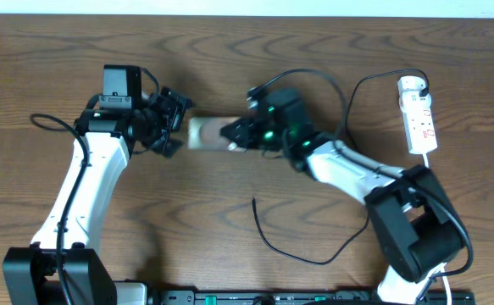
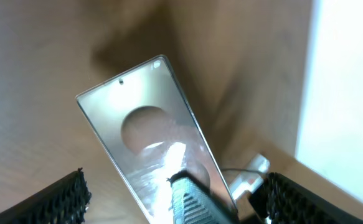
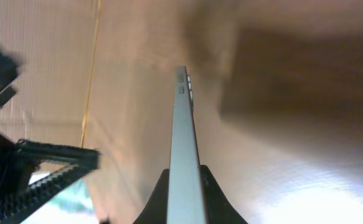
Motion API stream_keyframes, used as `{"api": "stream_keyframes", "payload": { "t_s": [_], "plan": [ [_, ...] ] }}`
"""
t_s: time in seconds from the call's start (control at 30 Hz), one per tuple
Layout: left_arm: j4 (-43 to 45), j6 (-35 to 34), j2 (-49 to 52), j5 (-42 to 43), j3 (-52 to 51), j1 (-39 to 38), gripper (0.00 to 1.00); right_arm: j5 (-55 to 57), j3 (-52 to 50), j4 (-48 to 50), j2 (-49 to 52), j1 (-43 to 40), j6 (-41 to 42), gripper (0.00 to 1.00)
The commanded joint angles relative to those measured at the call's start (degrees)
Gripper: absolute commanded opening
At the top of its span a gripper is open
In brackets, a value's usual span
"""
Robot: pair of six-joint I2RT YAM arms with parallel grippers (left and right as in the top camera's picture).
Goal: Plug charger to phone and switch on socket
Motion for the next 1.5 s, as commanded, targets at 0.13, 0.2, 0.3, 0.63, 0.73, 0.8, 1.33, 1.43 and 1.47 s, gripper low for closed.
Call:
{"api": "stream_keyframes", "payload": {
  "t_s": [0.13,0.2,0.3,0.63,0.73,0.8,1.33,1.43,1.47],
  "plan": [
    [11.6,6.0,-0.3,5.9,0.2,0.3,0.88,-5.6,1.4,6.6,-0.6,-13.3,13.0,0.01],
    [14.2,5.9,-0.3,5.9,-0.1,0.2,0.89,-6.8,1.4,9.8,-0.6,-15.5,18.1,0.01],
    [18.8,5.2,-0.4,5.9,-1.7,0.2,0.89,-7.2,1.4,13.6,-0.6,-17.5,27.7,0.01],
    [61.6,-5.1,-0.5,8.2,-19.3,0.2,0.98,-9.0,1.4,25.7,-0.6,-17.4,48.0,0.01],
    [76.0,-8.1,-0.5,6.7,-24.6,0.2,0.99,-9.8,1.4,27.8,-0.6,-16.3,48.9,0.01],
    [80.1,-9.2,-0.5,6.3,-26.3,0.2,0.98,-10.1,1.4,28.0,-0.6,-14.7,48.8,0.01],
    [81.5,-14.7,-0.4,5.4,-26.4,0.3,0.98,-10.1,1.4,28.1,-0.6,-4.9,44.7,0.01],
    [81.9,-17.6,-0.4,4.3,-26.4,0.3,0.98,-10.0,1.4,28.1,-0.6,-4.5,44.7,0.01],
    [82.3,-18.7,-0.4,3.9,-26.4,0.3,0.98,-9.9,1.4,28.1,-0.6,-4.5,44.6,0.01]
  ]
}}
